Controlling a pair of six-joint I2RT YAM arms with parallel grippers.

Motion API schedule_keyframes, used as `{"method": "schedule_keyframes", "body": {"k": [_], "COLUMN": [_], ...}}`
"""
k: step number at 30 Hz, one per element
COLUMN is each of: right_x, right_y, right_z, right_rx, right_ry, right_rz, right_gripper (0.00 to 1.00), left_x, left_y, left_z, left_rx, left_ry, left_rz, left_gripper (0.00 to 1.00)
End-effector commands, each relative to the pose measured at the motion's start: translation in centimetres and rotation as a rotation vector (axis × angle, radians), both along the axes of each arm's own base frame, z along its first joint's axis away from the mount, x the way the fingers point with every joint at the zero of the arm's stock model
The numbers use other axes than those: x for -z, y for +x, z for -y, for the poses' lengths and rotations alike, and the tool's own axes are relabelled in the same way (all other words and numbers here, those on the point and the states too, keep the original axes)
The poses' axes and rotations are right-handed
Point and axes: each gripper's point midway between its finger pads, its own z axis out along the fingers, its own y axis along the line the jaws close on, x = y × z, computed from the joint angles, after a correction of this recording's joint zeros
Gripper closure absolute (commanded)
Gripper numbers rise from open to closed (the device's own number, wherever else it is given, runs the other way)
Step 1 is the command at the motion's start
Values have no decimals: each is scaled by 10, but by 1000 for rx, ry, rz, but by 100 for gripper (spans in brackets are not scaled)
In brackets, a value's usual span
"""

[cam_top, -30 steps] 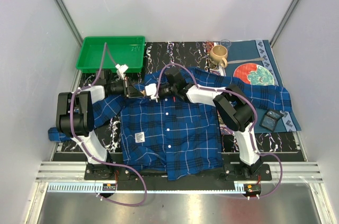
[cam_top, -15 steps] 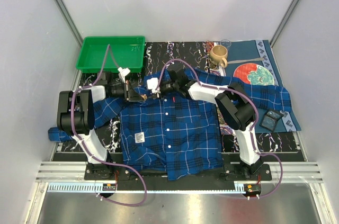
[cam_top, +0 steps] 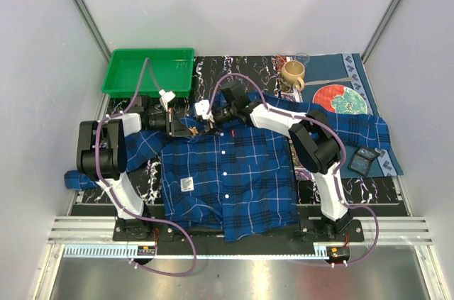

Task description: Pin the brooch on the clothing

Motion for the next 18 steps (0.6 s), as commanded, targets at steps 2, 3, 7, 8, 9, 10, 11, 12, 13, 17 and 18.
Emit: {"method": "schedule_keyframes", "body": {"k": [2, 3, 7, 8, 9, 10, 11, 12, 13, 17, 18], "right_x": [-4, -3, 6, 6, 8, 11, 11, 11, 11, 8, 8], "right_y": [2, 1, 1, 0, 1, -1, -1, 0, 0, 3, 2], "right_z": [-3, -3, 0, 0, 1, 2, 3, 3, 2, -2, -4], "right_rx": [-4, -11, -8, -9, -10, -15, -15, -15, -17, -11, -14], "right_ry": [-20, -25, -56, -60, -66, -76, -78, -78, -77, -69, -66], "right_rz": [-132, -136, -158, -156, -147, -152, -146, -140, -137, -162, -174], "right_gripper": [37, 36, 32, 32, 31, 31, 31, 32, 32, 34, 34], "left_x": [-13, -12, -14, -14, -13, -13, -13, -13, -13, -13, -12], "left_y": [8, 7, 6, 6, 6, 6, 6, 5, 5, 4, 3], "left_z": [2, 1, 2, 2, 1, 1, 1, 1, 1, 1, 1], "left_rx": [58, 58, 68, 68, 66, 66, 68, 70, 71, 74, 76], "left_ry": [-35, -34, -43, -41, -40, -40, -39, -39, -41, -37, -37], "left_rz": [104, 97, 100, 100, 98, 97, 98, 99, 98, 107, 102], "left_gripper": [100, 100, 100, 100, 100, 100, 100, 100, 100, 100, 100]}}
